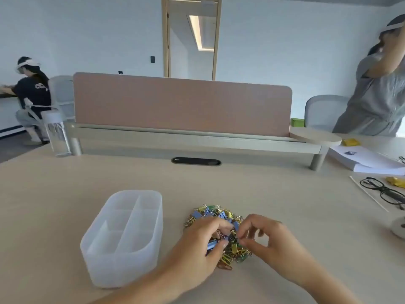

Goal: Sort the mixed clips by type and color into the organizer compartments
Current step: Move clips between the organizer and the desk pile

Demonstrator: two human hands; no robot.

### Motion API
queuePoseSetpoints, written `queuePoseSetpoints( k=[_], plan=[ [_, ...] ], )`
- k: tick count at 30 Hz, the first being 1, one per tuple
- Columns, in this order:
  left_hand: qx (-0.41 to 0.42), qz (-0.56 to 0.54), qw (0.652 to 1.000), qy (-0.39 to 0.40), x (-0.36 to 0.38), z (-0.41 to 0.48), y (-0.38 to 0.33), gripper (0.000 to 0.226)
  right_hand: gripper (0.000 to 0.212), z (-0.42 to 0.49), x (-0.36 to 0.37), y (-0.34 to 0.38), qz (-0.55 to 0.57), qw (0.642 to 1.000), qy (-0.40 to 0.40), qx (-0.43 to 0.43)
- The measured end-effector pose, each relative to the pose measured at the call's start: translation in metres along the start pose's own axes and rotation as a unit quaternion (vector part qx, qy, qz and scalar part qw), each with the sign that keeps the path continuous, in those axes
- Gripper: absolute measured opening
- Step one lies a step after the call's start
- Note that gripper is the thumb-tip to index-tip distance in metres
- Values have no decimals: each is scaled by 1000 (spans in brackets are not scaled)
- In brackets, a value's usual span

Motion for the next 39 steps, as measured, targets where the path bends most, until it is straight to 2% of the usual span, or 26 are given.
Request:
queuePoseSetpoints(
  k=[4, 8, 18, 28, 32, 39],
  plan=[
    [60, 42, 997, 12, 0, 3, 2, 23, 16, 1, -7, -10, -79, 996, 49, -8],
    [101, 61, 993, 26, 2, 6, 10, 22, 13, -1, -11, -18, -99, 993, 66, -9],
    [127, 126, 978, 108, -4, 7, 16, 22, 17, 2, 1, -30, -156, 984, 89, -13],
    [140, 185, 969, 81, 2, 9, 19, 7, 11, 2, 6, -31, -156, 984, 81, -2],
    [149, 204, 965, 77, 5, 9, 18, 8, 12, 2, 7, -29, -164, 983, 80, -5],
    [136, 182, 972, 60, 3, 9, 19, 8, 18, 0, -3, -24, -108, 990, 69, 50]
  ],
)
Point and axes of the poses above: each hand's wrist, its own z-axis towards the middle knuckle, its own x-axis out of the palm, y = z × x, the point moved 3 cm from there along z, towards the middle knuckle, and after that the axes turned 5 degrees about -z, right-handed, at the moved point
